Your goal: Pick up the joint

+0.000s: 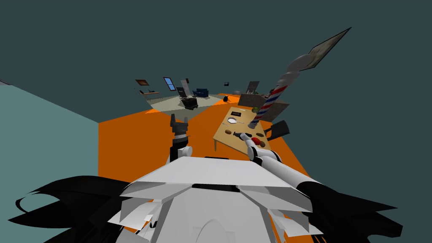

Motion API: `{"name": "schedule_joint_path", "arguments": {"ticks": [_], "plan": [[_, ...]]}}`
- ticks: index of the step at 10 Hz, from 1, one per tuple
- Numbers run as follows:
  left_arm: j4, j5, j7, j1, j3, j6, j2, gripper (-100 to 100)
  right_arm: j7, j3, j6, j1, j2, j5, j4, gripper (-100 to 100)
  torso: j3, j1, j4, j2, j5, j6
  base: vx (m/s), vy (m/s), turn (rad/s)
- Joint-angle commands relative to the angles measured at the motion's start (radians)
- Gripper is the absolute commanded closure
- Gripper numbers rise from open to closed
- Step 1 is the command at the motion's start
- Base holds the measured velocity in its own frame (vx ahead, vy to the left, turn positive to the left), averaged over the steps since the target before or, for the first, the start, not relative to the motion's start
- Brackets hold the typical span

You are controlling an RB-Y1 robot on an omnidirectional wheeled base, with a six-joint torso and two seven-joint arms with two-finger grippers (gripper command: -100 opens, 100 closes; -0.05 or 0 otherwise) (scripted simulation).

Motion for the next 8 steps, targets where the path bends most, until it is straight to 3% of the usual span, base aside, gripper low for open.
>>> {"name": "schedule_joint_path", "arguments": {"ticks": [1,4,5,6,7,8], "plan": [[0.0,0.0,0.0,0.0,0.0,0.0,0.0,0,-0.006,-0.007,0.013,-0.025,-0.005,0.003,0.042,-100,0.0,0.0,0.0,0.0,0.0,0.0,0.017,-0.012,0.04],[0.0,0.0,0.0,0.0,0.0,0.0,0.0,0,-0.017,-0.02,0.039,-0.068,-0.011,0.011,0.115,-100,-0.001,-0.001,0.0,-0.002,0.0,0.0,0.042,-0.019,0.056],[0.0,0.0,0.0,0.0,0.0,0.0,0.0,0,0.001,-0.02,0.027,-0.072,-0.013,-0.008,0.124,-100,-0.002,0.0,-0.001,-0.003,0.0,0.0,0.027,-0.004,0.011],[0.0,0.0,0.0,0.0,0.0,0.0,0.0,0,0.007,-0.021,0.026,-0.075,-0.014,-0.011,0.13,0,-0.001,0.0,0.0,-0.002,0.0,0.0,0.0,0.0,0.0],[0.0,0.0,0.0,0.0,0.0,0.0,0.0,0,0.017,-0.026,-0.005,-0.053,0.012,-0.011,0.124,-100,0.0,0.0,0.0,0.0,0.0,0.0,0.077,-0.046,0.03],[0.0,0.0,0.0,0.0,0.0,0.0,0.0,0,-0.027,-0.026,-0.005,-0.053,0.012,0.024,0.072,-100,-0.002,-0.002,-0.001,-0.003,-0.001,0.0,0.098,-0.054,0.017]]}}
